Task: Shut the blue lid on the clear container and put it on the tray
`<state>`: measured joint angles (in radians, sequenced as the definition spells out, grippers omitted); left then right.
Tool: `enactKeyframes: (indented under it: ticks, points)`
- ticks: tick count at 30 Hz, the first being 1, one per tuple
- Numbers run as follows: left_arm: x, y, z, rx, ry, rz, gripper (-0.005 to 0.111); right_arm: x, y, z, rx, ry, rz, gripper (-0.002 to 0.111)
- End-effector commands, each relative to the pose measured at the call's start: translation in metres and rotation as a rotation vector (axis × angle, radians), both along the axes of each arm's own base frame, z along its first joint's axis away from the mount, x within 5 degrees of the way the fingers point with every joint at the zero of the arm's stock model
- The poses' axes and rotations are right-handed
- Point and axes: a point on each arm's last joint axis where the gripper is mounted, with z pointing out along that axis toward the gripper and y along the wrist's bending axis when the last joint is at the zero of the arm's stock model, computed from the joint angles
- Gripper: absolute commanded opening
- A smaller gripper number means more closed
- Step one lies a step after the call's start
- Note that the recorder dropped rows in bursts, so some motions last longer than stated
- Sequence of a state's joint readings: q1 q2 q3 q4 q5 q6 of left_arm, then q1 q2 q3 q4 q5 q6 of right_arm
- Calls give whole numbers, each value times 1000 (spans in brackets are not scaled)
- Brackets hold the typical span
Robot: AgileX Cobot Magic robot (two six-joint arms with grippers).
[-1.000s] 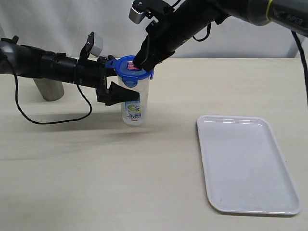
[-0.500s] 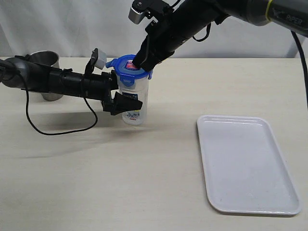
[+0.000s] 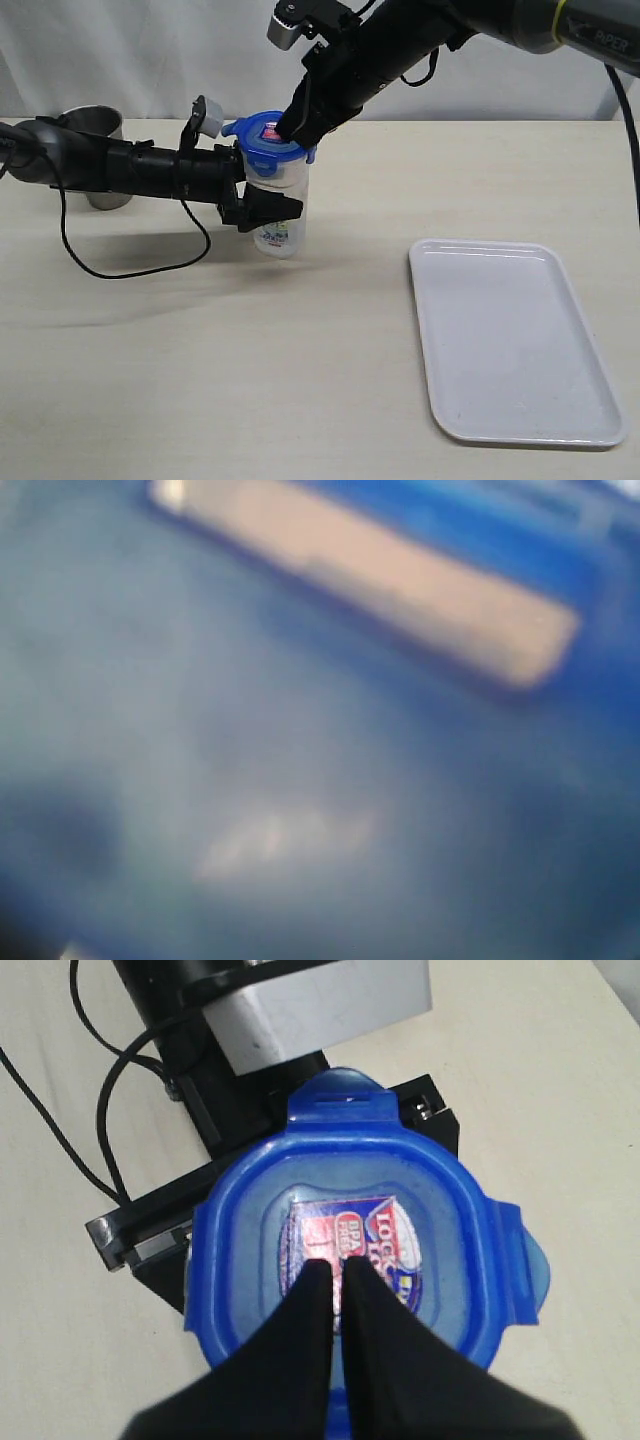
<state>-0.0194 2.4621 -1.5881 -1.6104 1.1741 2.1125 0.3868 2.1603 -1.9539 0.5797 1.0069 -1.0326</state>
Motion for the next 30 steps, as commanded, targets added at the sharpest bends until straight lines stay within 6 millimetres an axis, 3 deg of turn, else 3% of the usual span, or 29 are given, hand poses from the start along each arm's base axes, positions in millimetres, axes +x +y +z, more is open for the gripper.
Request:
enactKeyframes:
  ticks: [1,7,9,20,26,30]
  points:
    - [4,-16,-2,40,-28,24,98,0,-2,-16,-66,41,30,4]
    - [5,-18,-3,61,-27,35,98,0,-2,-16,-66,41,30,4]
    - [5,-18,-3,61,-27,35,91,0,-2,-16,-66,41,30,4]
    - [1,-19,-4,71,-30,-10,2,0,-2,-16,-66,41,30,4]
    - [6,-16,-8,117,-29,54,0,0,-5,-11,-90,7,37,4]
    - [9,-13,-11,139,19,110,0,-1,-10,10,-97,-66,3,4]
